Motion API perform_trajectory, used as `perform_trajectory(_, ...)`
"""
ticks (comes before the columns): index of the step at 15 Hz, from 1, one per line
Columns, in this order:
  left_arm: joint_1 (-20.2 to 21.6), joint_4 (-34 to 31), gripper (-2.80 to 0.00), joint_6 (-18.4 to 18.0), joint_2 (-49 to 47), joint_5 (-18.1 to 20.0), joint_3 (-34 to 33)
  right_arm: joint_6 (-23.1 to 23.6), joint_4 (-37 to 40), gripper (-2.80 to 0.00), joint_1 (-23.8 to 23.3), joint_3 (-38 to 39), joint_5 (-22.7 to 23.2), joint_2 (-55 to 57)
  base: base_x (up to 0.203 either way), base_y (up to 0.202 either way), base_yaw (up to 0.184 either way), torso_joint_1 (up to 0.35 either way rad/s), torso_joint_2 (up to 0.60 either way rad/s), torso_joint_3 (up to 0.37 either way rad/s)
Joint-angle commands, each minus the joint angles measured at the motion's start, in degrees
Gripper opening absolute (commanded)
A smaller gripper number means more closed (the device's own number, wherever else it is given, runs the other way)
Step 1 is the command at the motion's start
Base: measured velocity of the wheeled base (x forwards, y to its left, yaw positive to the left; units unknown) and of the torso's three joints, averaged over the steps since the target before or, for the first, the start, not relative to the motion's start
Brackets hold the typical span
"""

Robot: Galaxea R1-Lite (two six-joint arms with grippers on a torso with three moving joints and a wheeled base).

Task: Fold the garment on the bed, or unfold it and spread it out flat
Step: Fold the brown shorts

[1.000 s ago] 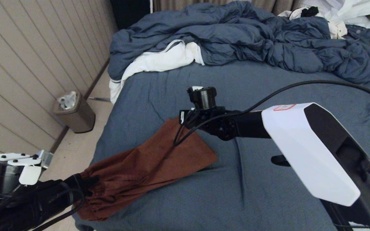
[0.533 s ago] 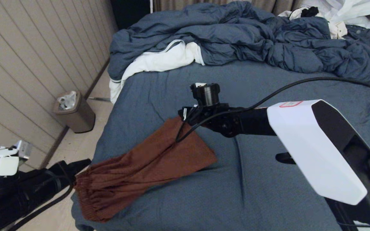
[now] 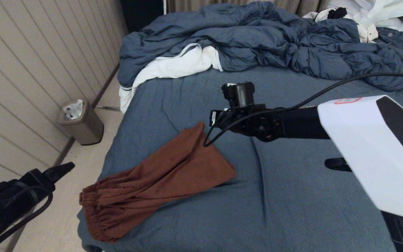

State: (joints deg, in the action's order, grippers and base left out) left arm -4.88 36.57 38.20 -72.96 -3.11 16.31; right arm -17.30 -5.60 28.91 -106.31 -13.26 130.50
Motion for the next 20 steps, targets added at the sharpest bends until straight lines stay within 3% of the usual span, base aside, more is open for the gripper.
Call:
perform_trajectory(1, -0.3, -1.2, 0.00, -3.5, 2.6, 0.2, -1.4, -1.0, 0.1, -2.80, -0.6, 5.2, 0.1, -4.9, 0.000, 0.000, 0.000, 0.000, 0.00, 0.000)
perform_trajectory(3, -0.4, -1.7, 0.00, -6.4, 1.6, 1.7, -0.4, -2.9, 5.0, -2.80, -1.1, 8.9, 0.3, -8.7, 0.000, 0.000, 0.000, 0.000, 0.00, 0.000)
perform_trajectory(4, -0.8, -2.0, 0.00, -8.4, 1.1, 3.4, 0.3, -5.6, 11.3, -2.80, -1.5, 9.6, 0.7, -10.3, 0.000, 0.000, 0.000, 0.000, 0.00, 0.000)
perform_trajectory(6, -2.1, -3.7, 0.00, -11.3, -0.2, 4.4, 1.9, -11.8, 21.3, -2.80, -3.5, 10.3, 5.7, -13.4, 0.000, 0.000, 0.000, 0.000, 0.00, 0.000)
perform_trajectory(8, -4.0, -4.4, 0.00, -12.1, -3.6, 4.7, 4.0, -15.1, 27.3, -2.80, -5.3, 11.5, 10.7, -16.3, 0.000, 0.000, 0.000, 0.000, 0.00, 0.000)
perform_trajectory(11, -7.0, -4.3, 0.00, -14.2, -7.3, 5.8, 5.3, -16.1, 28.9, -2.80, -6.1, 13.7, 11.9, -19.0, 0.000, 0.000, 0.000, 0.000, 0.00, 0.000)
perform_trajectory(13, -9.1, -3.2, 0.00, -15.8, -15.6, 7.0, 5.3, -16.2, 29.1, -2.80, -6.4, 15.9, 11.8, -22.0, 0.000, 0.000, 0.000, 0.000, 0.00, 0.000)
perform_trajectory(17, -13.4, 6.6, 0.00, -18.5, -28.4, 8.4, 10.4, -16.2, 29.0, -2.80, -7.1, 15.8, 11.8, -22.1, 0.000, 0.000, 0.000, 0.000, 0.00, 0.000)
perform_trajectory(18, -15.7, 7.2, -2.80, -18.7, -30.0, 8.3, 12.3, -15.9, 28.8, -2.80, -7.0, 15.8, 11.7, -22.1, 0.000, 0.000, 0.000, 0.000, 0.00, 0.000)
perform_trajectory(20, -18.1, 8.0, -2.80, -18.8, -31.9, 8.1, 14.9, -15.6, 28.5, -2.80, -7.0, 15.8, 11.6, -22.3, 0.000, 0.000, 0.000, 0.000, 0.00, 0.000)
